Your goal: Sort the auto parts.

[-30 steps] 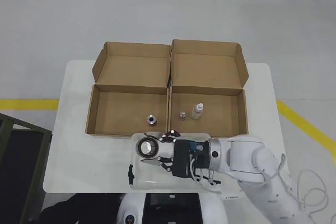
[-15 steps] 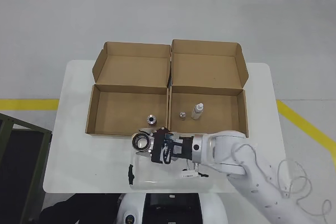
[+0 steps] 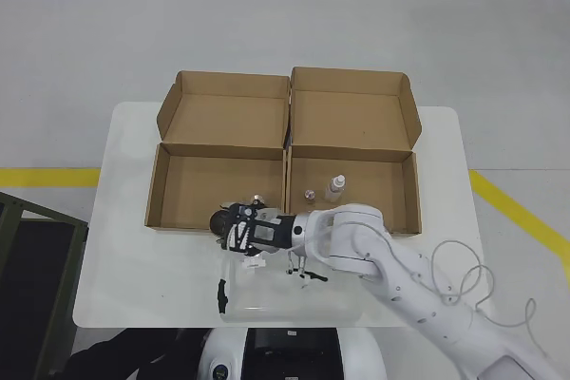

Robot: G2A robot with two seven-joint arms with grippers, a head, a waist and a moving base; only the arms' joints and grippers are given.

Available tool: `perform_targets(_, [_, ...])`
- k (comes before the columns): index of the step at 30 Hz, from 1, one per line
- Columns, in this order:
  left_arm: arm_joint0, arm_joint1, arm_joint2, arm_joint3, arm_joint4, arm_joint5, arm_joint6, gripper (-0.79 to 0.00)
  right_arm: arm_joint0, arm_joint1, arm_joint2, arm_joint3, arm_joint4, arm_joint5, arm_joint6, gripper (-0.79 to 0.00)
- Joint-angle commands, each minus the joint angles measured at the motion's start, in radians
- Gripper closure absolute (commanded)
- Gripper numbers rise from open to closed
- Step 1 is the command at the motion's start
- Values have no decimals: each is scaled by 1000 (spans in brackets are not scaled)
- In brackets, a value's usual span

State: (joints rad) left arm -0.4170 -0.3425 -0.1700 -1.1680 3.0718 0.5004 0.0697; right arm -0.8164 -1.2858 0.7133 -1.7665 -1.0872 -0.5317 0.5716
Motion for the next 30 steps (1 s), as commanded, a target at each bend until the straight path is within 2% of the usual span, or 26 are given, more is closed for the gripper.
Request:
perform_targets(1, [0,0,0,0,0,0,0,-785,32,-13,-21,27,6,14,1,0])
perform_targets(12, [0,0,0,0,0,0,0,-785,193,-99,-138,221,42,106,28,0])
perform_targets(23, [0,0,0,0,0,0,0,-785,280,-181,-223,416,30,172,45,0])
perform_targets(30, [0,0,0,0,0,0,0,-785,320,-226,-243,529,45,178,44,0])
